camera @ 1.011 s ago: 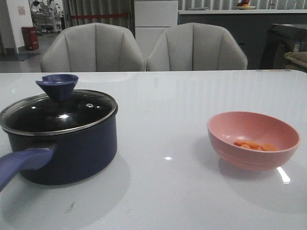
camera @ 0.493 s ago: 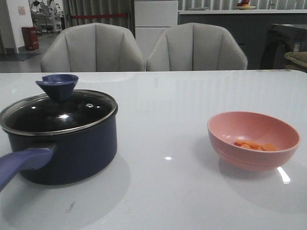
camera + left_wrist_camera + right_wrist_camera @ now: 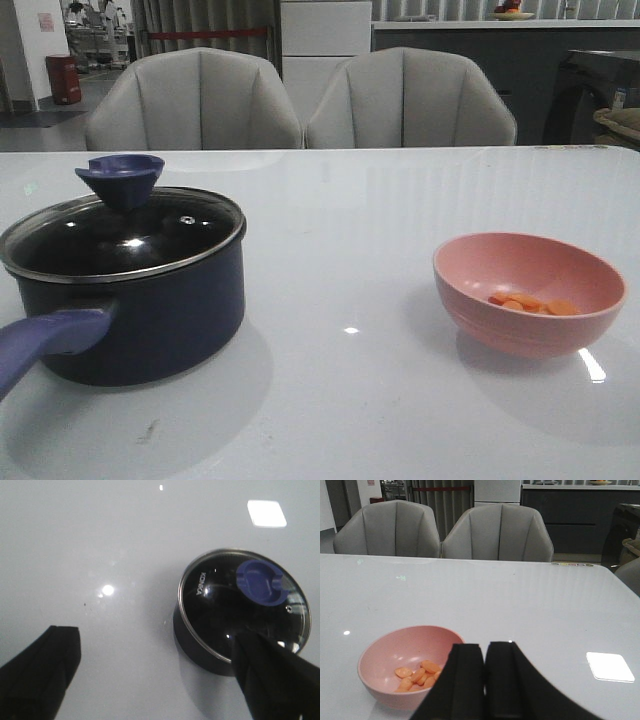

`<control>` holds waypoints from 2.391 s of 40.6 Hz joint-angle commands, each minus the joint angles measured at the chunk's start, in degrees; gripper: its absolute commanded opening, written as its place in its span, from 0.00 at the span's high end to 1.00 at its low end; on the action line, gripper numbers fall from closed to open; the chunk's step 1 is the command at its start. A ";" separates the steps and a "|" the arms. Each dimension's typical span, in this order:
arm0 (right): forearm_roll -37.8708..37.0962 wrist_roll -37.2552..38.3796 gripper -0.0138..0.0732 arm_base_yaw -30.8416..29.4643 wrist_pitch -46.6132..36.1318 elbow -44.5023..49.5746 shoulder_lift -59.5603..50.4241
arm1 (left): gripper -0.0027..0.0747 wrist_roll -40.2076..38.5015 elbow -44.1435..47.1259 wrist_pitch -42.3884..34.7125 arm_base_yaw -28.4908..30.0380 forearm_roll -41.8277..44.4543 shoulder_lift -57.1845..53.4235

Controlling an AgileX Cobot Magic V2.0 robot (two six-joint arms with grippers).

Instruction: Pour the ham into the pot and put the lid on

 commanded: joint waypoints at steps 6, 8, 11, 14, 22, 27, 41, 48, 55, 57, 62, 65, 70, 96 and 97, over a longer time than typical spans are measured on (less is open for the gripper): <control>-0.83 -0.22 0.67 -0.46 -5.02 0.61 -1.15 | 0.11 -0.09 -13.15 5.09 -5.19 -1.47 13.74; -0.83 -0.22 0.67 -0.46 -5.02 0.61 -1.15 | 0.11 -0.35 -15.38 5.92 -6.83 -1.50 16.60; -0.83 -0.22 0.67 -0.46 -5.02 0.61 -1.15 | 0.11 -1.15 -18.55 6.37 -9.50 -1.50 19.86; -0.83 -0.22 0.67 -0.46 -5.02 0.61 -1.15 | 0.11 -2.21 -21.60 6.45 -11.86 -1.50 23.49; -0.83 -0.22 0.67 -0.46 -5.02 0.61 -1.15 | 0.11 -7.61 -29.48 10.32 -17.23 2.00 33.37; -0.83 -0.22 0.67 -0.46 -5.02 0.61 -1.15 | 0.11 -10.87 -34.46 13.25 -19.34 3.21 39.16; -0.83 -0.22 0.67 -0.46 -5.02 0.61 -1.15 | 0.11 -15.38 -43.24 22.77 -19.82 3.81 49.82; -0.83 -0.22 0.67 -0.46 -5.02 0.61 -1.15 | 0.11 -15.67 -43.88 24.17 -19.82 3.81 52.04; -0.83 -0.22 0.67 -0.46 -5.02 0.61 -1.15 | 0.11 -15.67 -44.12 24.44 -19.82 3.69 54.01; -0.83 -0.22 0.67 -0.46 -5.02 0.61 -1.15 | 0.11 -15.67 -44.12 24.43 -19.82 3.69 54.36; -0.83 -0.22 0.67 -0.46 -5.02 0.61 -1.15 | 0.11 -15.67 -44.12 24.73 -19.82 3.46 55.13; -0.83 -0.22 0.67 -0.46 -5.02 0.61 -1.15 | 0.11 -15.67 -44.12 24.46 -19.82 3.21 55.13; -0.83 -0.22 0.67 -0.46 -5.02 0.61 -1.15 | 0.18 -15.67 -44.20 24.46 -19.82 2.96 55.13; -0.83 -0.22 0.67 -0.46 -5.02 0.61 -1.15 | 0.59 -15.67 -44.91 25.18 -19.82 2.68 55.13; -0.83 -0.22 0.67 -0.46 -5.02 0.61 -1.15 | 0.59 -15.67 -45.40 25.18 -19.82 2.68 55.13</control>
